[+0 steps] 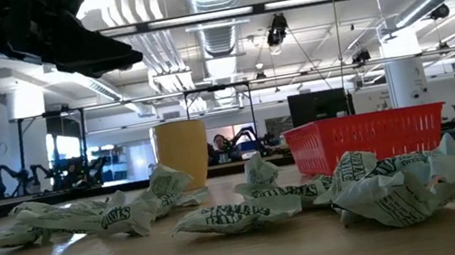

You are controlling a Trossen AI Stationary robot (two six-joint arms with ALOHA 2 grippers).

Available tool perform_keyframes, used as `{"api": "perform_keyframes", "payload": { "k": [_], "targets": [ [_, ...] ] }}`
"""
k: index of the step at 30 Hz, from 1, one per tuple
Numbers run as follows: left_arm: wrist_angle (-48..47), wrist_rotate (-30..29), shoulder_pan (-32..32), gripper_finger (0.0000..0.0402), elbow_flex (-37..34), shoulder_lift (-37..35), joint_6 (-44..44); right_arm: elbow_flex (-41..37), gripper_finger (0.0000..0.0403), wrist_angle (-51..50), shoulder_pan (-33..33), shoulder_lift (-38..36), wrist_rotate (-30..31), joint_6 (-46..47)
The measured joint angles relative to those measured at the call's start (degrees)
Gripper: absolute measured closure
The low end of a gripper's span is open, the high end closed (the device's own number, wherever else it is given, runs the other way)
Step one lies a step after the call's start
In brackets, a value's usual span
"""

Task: Pick and place Stevia / Truvia into bins
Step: Put the stevia packet into the basket

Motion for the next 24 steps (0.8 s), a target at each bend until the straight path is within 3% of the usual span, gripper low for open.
{"api": "perform_keyframes", "payload": {
  "k": [11, 24],
  "targets": [
    [0.0, 0.0, 0.0, 0.0219, 0.0, 0.0, 0.0, -0.5, 0.0242, 0.8, -0.2, 2.8, 0.2, 0.0],
    [0.0, 0.0, 0.0, 0.0219, 0.0, 0.0, 0.0, -0.5, 0.0309, 1.2, -0.2, 5.6, 0.4, 0.1]
  ]
}}
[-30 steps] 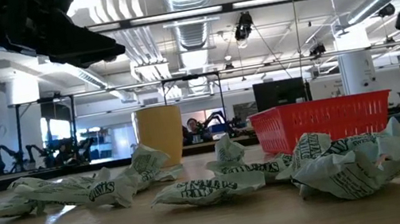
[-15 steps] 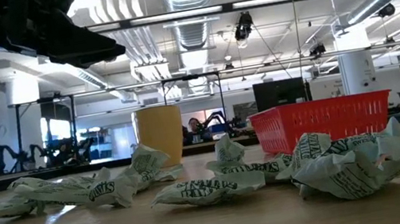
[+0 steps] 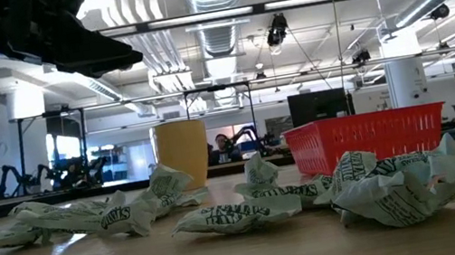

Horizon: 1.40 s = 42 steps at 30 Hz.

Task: Pick and place Stevia / Truvia into bins
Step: Put the stevia packet into the basket

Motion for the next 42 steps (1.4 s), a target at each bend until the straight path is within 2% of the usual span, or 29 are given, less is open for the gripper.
{"api": "perform_keyframes", "payload": {
  "k": [9, 16, 20, 26, 29, 36, 42],
  "targets": [
    [0.0, 0.0, 0.0, 0.0219, 0.0, 0.0, 0.0, -0.2, 0.0366, -0.2, 0.0, -0.8, 3.7, -0.1],
    [0.0, 0.0, 0.0, 0.0219, 0.0, 0.0, 0.0, -0.2, 0.0381, 0.2, -0.1, -1.8, 9.5, -0.7],
    [0.0, 0.0, 0.0, 0.0219, 0.0, 0.0, 0.0, 0.2, 0.0381, 0.2, 0.0, -2.3, 16.9, -2.5],
    [0.0, 0.0, 0.0, 0.0219, 0.0, 0.0, 0.0, 0.9, 0.0381, 0.2, -0.7, -2.5, 32.0, -7.9],
    [0.0, 0.0, 0.0, 0.0219, 0.0, 0.0, 0.0, 0.9, 0.0381, 0.1, -2.7, -2.5, 36.8, -10.6],
    [0.0, 0.0, 0.0, 0.0219, 0.0, 0.0, 0.0, 0.8, 0.0381, -1.4, -11.7, -2.5, 36.8, -12.3],
    [-0.1, 0.0, 0.0, 0.0219, 0.0, 0.0, -0.1, 0.8, 0.0368, -1.5, -17.3, -4.0, 30.2, -15.8]
  ]
}}
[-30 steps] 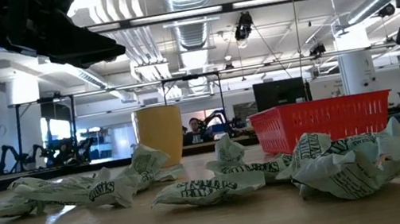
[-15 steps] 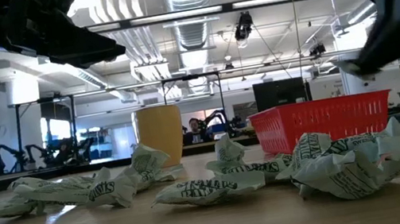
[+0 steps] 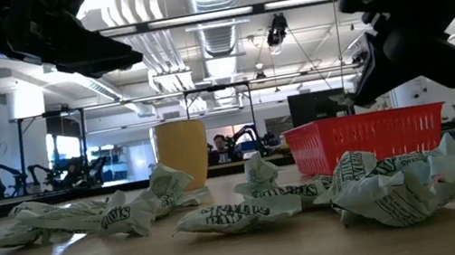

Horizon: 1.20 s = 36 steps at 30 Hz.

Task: Pick and place Stevia / Truvia into bins
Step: Put the stevia packet into the basket

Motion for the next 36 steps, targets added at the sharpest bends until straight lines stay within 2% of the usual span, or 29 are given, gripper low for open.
{"api": "perform_keyframes", "payload": {
  "k": [3, 8, 13, 21, 28, 36],
  "targets": [
    [-0.1, 0.0, 0.0, 0.0219, 0.0, 0.0, -0.7, 0.0, 0.0345, -0.1, -1.3, -1.4, -2.9, -1.7],
    [-4.7, 0.0, -0.4, 0.0219, 0.0, 0.1, -3.0, 0.0, 0.0299, -0.1, -1.3, -4.3, -3.4, -2.3],
    [-8.5, 0.0, -3.1, 0.0219, -0.1, 4.3, -3.1, 0.0, 0.0273, -0.2, -0.8, -7.5, -3.7, -4.3],
    [-9.5, -0.9, -6.8, 0.0219, 4.5, 16.9, -2.9, 0.0, 0.0269, -0.2, 3.3, -12.0, -4.3, -6.8],
    [-11.5, -3.2, -7.3, 0.0219, 8.7, 27.3, -3.0, 0.0, 0.0279, -0.1, 7.3, -13.6, -4.3, -6.4],
    [-12.5, -3.2, -7.3, 0.0219, 11.6, 33.9, -4.0, 0.0, 0.0278, -0.1, 9.5, -13.6, -4.3, -4.4]
  ]
}}
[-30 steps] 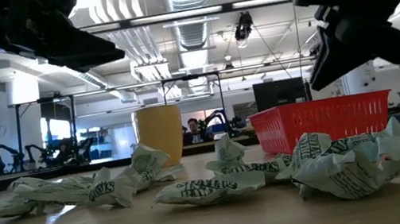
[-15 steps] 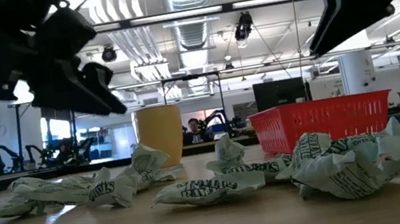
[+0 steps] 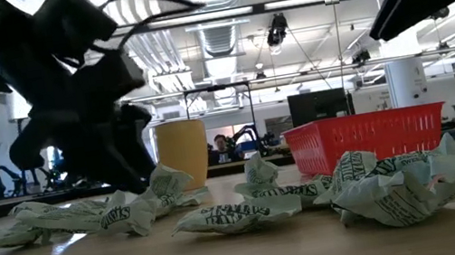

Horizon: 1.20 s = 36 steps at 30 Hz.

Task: Pick and place Stevia / Truvia into bins
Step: Put the stevia packet into the basket

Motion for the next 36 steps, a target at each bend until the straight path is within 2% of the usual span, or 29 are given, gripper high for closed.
{"api": "perform_keyframes", "payload": {
  "k": [4, 8, 12, 16, 18, 26, 36],
  "targets": [
    [0.0, 0.2, 0.0, 0.0224, 0.0, 1.8, -1.6, 0.0, 0.0281, 0.0, 0.6, 0.0, 0.0, 1.8],
    [0.1, 0.2, 0.0, 0.025, 0.0, 2.0, -2.0, 0.0, 0.0285, 0.0, 1.0, 0.0, 0.0, 2.1],
    [0.0, 0.1, 0.0, 0.0305, 0.0, 1.2, -1.9, 0.0, 0.0289, 0.1, 1.0, 0.0, -0.6, 2.2],
    [0.0, 0.0, -0.1, 0.0378, 0.0, 0.4, -0.6, 0.0, 0.0289, 0.2, 1.0, 0.0, -0.9, 2.5],
    [0.2, 0.0, -0.2, 0.0394, 0.1, 0.1, -0.1, 0.0, 0.0288, 0.2, 1.0, 0.0, -0.9, 2.6],
    [0.1, 0.0, -0.2, 0.04, 0.2, -0.2, -0.4, 0.0, 0.0287, 0.3, 1.0, 0.1, -1.1, 2.6],
    [0.2, 0.0, -0.2, 0.0356, -0.1, -0.2, -0.5, 0.0, 0.0287, 0.5, 1.0, 0.1, -1.1, 2.6]
  ]
}}
